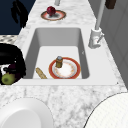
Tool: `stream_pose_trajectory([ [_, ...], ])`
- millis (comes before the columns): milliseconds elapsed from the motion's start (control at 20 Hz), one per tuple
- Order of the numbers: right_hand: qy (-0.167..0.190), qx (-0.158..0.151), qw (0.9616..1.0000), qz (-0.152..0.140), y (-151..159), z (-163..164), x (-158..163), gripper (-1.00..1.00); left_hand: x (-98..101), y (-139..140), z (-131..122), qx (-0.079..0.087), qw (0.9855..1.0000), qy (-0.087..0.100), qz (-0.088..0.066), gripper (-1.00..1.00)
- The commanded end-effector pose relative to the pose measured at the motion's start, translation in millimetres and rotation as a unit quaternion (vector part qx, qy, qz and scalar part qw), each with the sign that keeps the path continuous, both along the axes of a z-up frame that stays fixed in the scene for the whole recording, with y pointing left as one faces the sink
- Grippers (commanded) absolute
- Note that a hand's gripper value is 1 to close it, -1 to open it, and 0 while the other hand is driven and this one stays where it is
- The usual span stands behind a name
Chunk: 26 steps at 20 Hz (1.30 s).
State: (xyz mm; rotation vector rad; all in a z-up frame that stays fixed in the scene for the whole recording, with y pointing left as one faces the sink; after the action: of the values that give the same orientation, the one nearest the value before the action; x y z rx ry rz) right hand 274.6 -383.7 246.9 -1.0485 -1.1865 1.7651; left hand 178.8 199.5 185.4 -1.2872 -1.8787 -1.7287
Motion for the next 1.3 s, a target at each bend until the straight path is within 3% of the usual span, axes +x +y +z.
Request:
stream_pose_trajectory([
  [0,0.006,0.010,0.9999,-0.006,-29,-18,-12,1.00,0.0,0,0,0.000,1.0000,0.000,0.000,0.00],
  [400,0.010,0.026,0.9996,0.005,-85,-83,-3,1.00,0.0,0,0,0.000,1.0000,0.000,0.000,0.00],
  [900,0.005,0.027,0.9994,-0.023,-127,-169,40,1.00,0.0,0,0,0.000,1.0000,0.000,0.000,0.00],
  [950,0.011,0.040,0.9988,-0.027,-131,-173,46,1.00,0.0,0,0,0.000,1.0000,0.000,0.000,0.00],
  [1050,0.029,0.037,0.9983,-0.035,-134,-180,57,1.00,0.0,0,0,0.000,1.0000,0.000,0.000,0.00],
  [1100,0.053,0.037,0.9966,-0.051,-134,-178,62,1.00,0.0,0,0,0.000,1.0000,0.000,0.000,0.00],
  [1200,0.099,0.037,0.9928,-0.057,-128,-175,53,1.00,0.0,0,0,0.000,1.0000,0.000,0.000,0.00],
  [1250,0.102,0.038,0.9926,-0.053,-128,-164,44,1.00,0.0,0,0,0.000,1.0000,0.000,0.000,0.00],
])
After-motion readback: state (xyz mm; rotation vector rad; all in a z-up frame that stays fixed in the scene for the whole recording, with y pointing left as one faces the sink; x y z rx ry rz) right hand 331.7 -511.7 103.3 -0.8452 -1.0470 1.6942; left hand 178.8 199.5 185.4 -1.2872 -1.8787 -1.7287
